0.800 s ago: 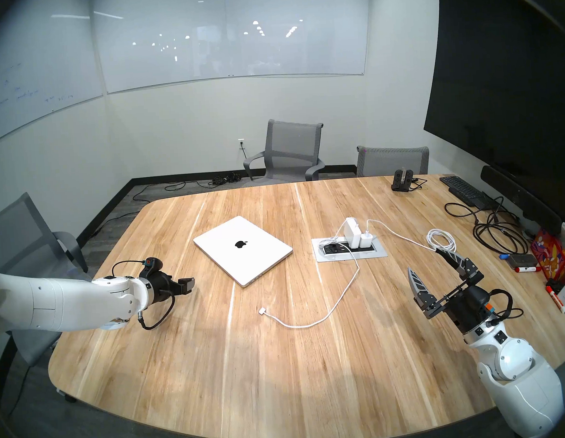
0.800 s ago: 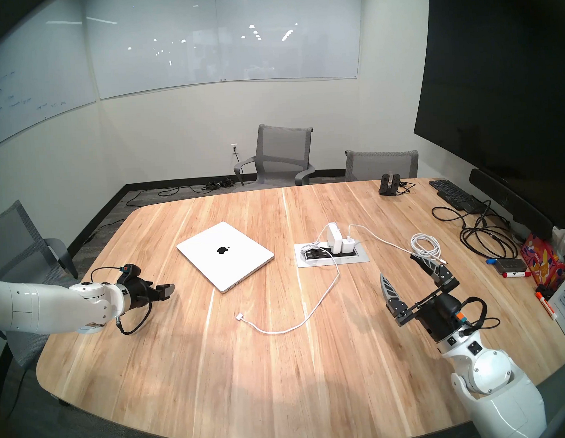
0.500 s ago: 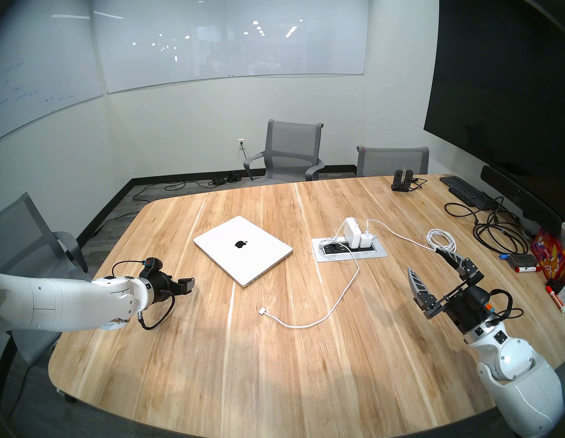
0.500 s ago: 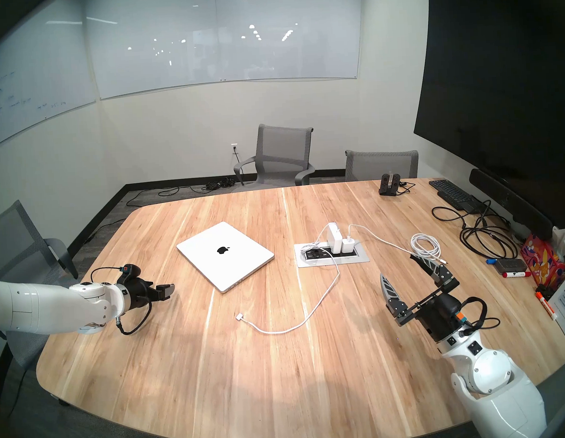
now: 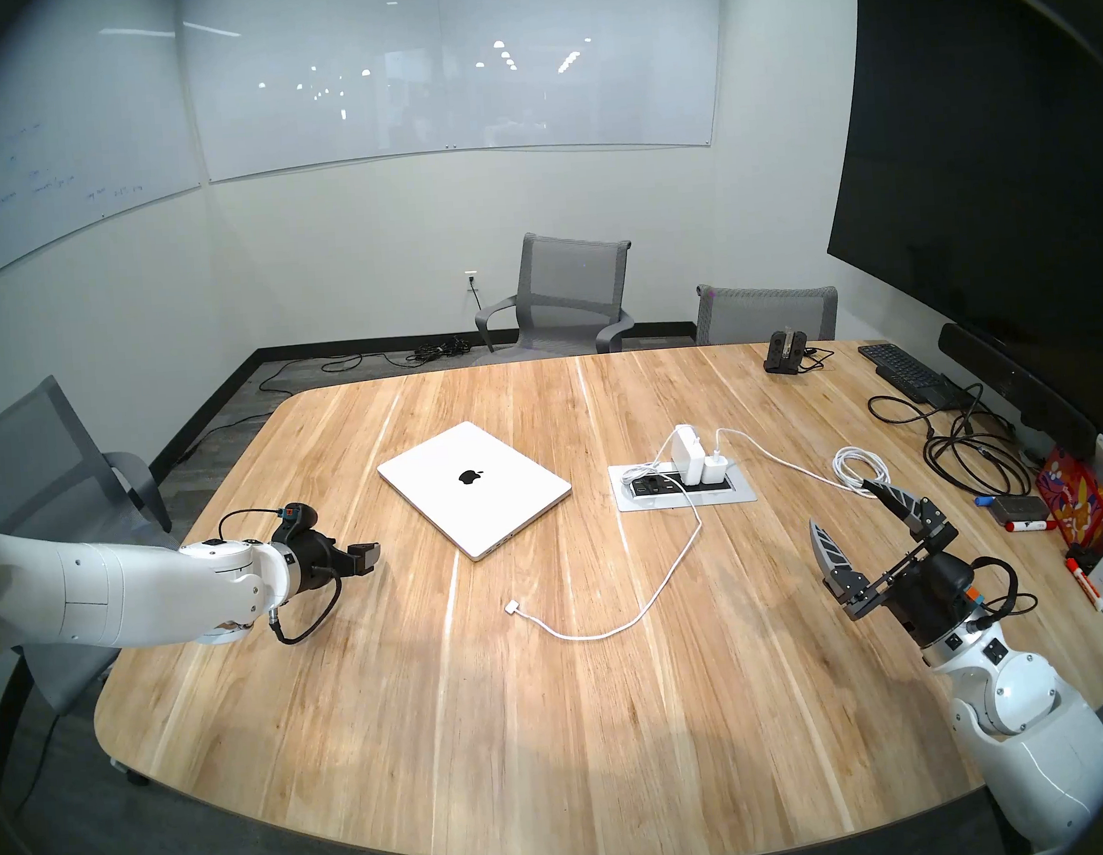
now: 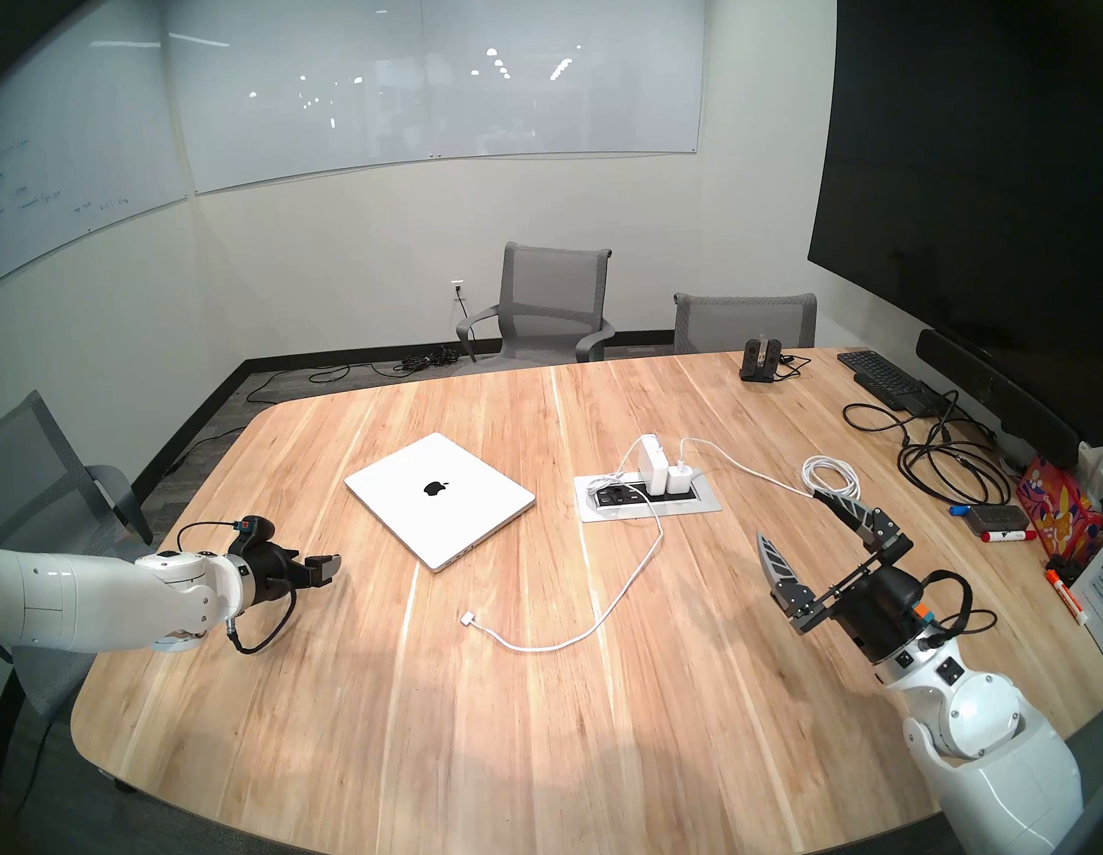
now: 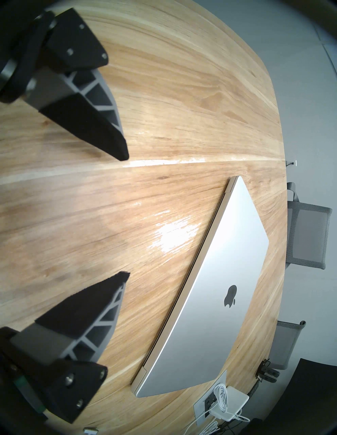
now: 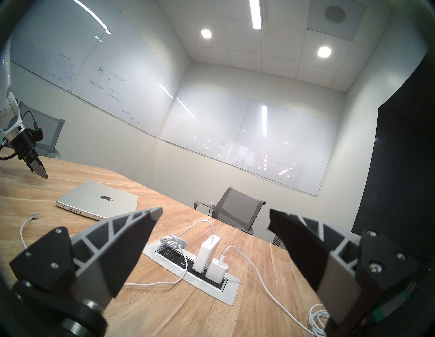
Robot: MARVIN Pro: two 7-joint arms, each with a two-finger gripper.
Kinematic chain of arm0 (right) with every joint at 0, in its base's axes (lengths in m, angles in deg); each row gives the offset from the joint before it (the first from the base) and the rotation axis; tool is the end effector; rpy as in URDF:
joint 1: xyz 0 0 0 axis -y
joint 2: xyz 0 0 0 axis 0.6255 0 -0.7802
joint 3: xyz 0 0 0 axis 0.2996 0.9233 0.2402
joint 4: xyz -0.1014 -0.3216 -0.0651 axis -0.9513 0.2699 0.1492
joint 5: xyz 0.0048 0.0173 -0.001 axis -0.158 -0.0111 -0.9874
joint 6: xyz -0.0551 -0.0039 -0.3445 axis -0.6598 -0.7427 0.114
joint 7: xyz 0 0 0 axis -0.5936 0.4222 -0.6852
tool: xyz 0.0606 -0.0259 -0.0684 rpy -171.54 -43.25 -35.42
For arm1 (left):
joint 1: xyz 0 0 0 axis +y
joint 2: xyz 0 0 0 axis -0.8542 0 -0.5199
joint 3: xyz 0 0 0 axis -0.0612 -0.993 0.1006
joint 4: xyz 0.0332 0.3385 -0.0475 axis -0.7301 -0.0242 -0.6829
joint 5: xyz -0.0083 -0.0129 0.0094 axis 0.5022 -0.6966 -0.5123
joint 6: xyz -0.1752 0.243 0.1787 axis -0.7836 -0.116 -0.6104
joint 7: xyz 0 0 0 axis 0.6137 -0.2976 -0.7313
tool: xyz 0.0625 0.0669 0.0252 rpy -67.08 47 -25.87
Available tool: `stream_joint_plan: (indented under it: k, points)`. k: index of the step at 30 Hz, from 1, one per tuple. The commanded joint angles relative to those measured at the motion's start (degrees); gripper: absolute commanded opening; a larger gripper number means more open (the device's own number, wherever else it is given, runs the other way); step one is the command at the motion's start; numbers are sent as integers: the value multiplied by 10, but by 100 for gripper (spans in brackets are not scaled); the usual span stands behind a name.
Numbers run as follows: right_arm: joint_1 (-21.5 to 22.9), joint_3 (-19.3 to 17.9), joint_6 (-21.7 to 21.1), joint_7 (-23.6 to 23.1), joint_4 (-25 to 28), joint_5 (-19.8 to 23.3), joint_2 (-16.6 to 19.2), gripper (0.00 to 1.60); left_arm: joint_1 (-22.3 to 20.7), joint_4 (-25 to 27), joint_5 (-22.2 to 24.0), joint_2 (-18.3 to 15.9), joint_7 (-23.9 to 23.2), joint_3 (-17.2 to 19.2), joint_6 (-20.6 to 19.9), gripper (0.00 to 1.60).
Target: Plug the charging cable into the port of a MacBook
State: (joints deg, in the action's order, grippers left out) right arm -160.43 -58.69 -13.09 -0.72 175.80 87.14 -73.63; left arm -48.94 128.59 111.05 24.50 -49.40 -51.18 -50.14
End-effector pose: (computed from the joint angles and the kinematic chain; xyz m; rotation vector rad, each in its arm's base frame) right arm 0.2935 -0.2004 -0.3025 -1.6984 -0.8198 -2.4630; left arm 0.4946 0.2188 -0.3525 2.6453 -0.2170 1.3713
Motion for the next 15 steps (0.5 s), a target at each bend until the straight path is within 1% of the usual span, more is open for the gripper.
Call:
stream_joint_plan:
  k: [1,2,7,10,15]
  points:
    - [2,-16,-12,-45,3,45,52,160,-7,0,0,1,0,5,1,160]
    - [10,-9,-19,-55,-1,56,58,160,-7,0,0,1,0,5,2,160]
    - [59,33,-60,-93,-24,62,86,160,-7,0,0,1,0,5,2,160]
    - [79,55,-75,-97,-28,64,95,160,-7,0,0,1,0,5,2,160]
    - [111,80,-92,-96,-32,61,92,160,-7,0,0,1,0,5,2,160]
